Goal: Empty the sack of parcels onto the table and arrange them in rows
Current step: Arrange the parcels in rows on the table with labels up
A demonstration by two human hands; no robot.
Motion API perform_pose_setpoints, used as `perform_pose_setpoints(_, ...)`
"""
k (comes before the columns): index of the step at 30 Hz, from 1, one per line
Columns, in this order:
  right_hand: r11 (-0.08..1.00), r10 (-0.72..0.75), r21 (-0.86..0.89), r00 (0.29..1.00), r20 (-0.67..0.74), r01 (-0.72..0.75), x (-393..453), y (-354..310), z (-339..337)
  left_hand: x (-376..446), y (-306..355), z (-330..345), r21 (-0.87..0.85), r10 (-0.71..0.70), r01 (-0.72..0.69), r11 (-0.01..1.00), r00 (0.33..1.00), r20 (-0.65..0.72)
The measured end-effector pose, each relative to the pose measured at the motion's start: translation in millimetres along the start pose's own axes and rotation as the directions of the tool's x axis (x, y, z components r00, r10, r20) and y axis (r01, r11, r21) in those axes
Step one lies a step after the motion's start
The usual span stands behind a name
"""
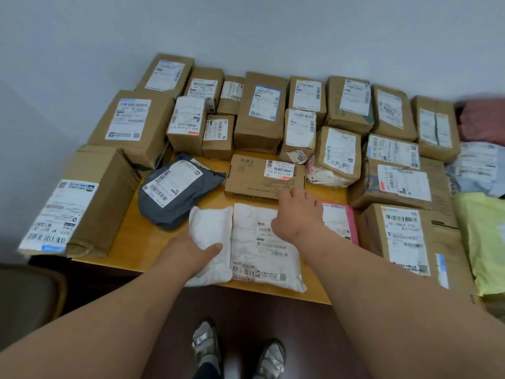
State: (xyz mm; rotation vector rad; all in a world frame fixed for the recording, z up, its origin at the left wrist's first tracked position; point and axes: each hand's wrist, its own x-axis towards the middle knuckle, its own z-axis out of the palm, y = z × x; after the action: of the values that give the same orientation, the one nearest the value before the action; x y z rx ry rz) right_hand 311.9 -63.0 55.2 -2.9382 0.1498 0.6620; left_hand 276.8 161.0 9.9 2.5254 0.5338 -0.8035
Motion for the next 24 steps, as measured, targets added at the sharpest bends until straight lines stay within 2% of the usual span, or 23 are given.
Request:
perform_pose_setpoints(2,0.997,-0.027,0.069,0.994,-0.104,0.034,-0.7,-1.4,3.7,-0.7,3.6,-2.7,-0.079,0.004,-0.004,0.997,1.000,-0.012)
perform_pose_setpoints(4,0.962,-0.027,0.272,0.999,-0.031,0.034,-0.9,-3.2,3.8,-1.2,8.0,-7.0,-0.184,-0.035,0.032,0.982,0.999,-0.012)
perform_pose_setpoints(6,0.877,-0.022,0.480,0.996,0.085,-0.022,-0.3,-6.5,4.1,-1.3,10.9,-11.6,-0.344,-0.082,0.076,0.936,0.997,-0.003)
perform_pose_setpoints(8,0.788,-0.003,0.609,0.988,0.152,-0.091,3.0,-12.4,3.9,-2.6,12.1,-17.1,-0.549,-0.091,0.105,0.829,0.994,0.053)
perform_pose_setpoints(10,0.656,-0.025,0.727,0.957,0.288,-0.202,4.8,-23.4,2.1,-5.6,13.5,-22.5,-0.749,-0.036,0.176,0.638,0.979,0.199)
perform_pose_setpoints(11,0.599,-0.058,0.758,0.930,0.363,-0.258,4.8,-29.8,0.9,-7.6,14.0,-24.6,-0.800,0.013,0.226,0.556,0.960,0.280)
perform_pose_setpoints(13,0.524,-0.119,0.781,0.879,0.462,-0.340,3.5,-42.1,0.8,-11.3,11.7,-28.0,-0.815,0.105,0.313,0.487,0.906,0.410)
perform_pose_setpoints(15,0.453,-0.145,0.803,0.857,0.495,-0.388,4.6,-50.6,4.6,-13.3,5.1,-30.2,-0.782,0.149,0.371,0.500,0.853,0.500)
perform_pose_setpoints(17,0.442,-0.149,0.803,0.850,0.505,-0.400,6.0,-55.5,9.6,-13.8,-1.7,-31.6,-0.761,0.135,0.388,0.519,0.842,0.522)
perform_pose_setpoints(22,0.619,-0.118,0.717,0.863,0.490,-0.322,5.1,-72.5,26.9,-10.6,-9.4,-34.7,-0.754,0.043,0.335,0.565,0.901,0.432)
perform_pose_setpoints(24,0.715,-0.097,0.658,0.897,0.430,-0.238,3.6,-83.9,33.5,-4.1,-14.9,-33.6,-0.653,-0.030,0.224,0.723,0.956,0.293)
